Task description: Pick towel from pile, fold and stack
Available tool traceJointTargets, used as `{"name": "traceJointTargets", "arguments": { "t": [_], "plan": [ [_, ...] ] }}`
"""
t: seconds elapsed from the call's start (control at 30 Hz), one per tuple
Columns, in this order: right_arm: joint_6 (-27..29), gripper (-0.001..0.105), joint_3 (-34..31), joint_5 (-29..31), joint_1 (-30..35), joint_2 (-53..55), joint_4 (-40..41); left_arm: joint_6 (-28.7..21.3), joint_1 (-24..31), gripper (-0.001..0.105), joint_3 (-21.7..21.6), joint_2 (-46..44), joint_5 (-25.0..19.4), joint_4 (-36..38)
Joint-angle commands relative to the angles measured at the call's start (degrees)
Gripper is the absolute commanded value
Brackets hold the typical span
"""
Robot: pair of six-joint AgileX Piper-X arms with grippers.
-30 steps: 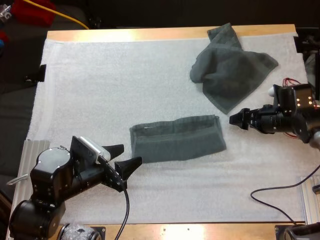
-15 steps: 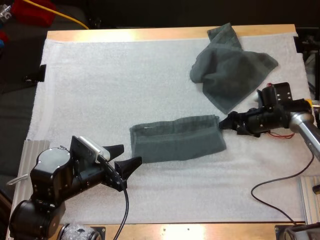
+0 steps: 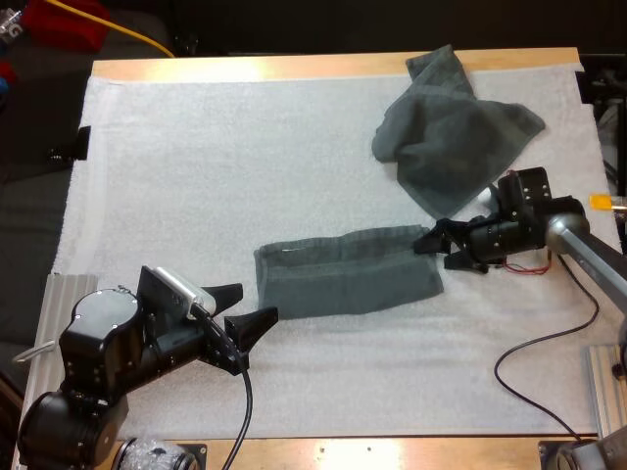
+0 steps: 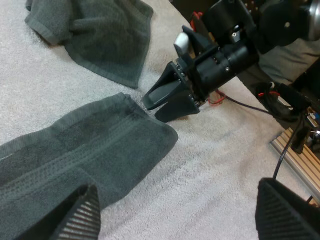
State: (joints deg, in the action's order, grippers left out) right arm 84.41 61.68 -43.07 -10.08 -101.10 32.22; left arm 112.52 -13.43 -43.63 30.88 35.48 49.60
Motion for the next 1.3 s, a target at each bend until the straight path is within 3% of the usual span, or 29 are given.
{"name": "traceJointTargets", "arguments": {
  "t": [0.0,0.4,0.47,0.63,0.77,1.27],
  "plan": [
    [-0.67,0.072,0.36,-1.57,-0.33,-0.45,-0.2,0.6,-0.21,0.063,-0.32,-0.16,0.74,-0.24],
    [-2.36,0.071,0.46,-2.36,-5.62,-2.65,-0.62,0.6,-0.21,0.063,-0.32,-0.16,0.74,-0.24],
    [-2.73,0.063,0.46,-2.11,-5.62,-2.65,-0.41,0.6,-0.21,0.063,-0.32,-0.16,0.74,-0.24],
    [-3.58,0.025,0.46,-0.78,-5.62,-2.65,0.7,0.75,-0.21,0.063,-0.32,-0.16,0.74,-0.24],
    [-3.47,0.001,0.46,-0.17,-5.62,-2.2,2.46,1.59,-0.21,0.063,-0.32,-0.16,0.74,-0.24],
    [0.79,0.002,0.46,23.27,-5.62,8.51,14.84,4.37,-0.21,0.063,-0.32,-0.16,1.66,1.52]
  ]
}}
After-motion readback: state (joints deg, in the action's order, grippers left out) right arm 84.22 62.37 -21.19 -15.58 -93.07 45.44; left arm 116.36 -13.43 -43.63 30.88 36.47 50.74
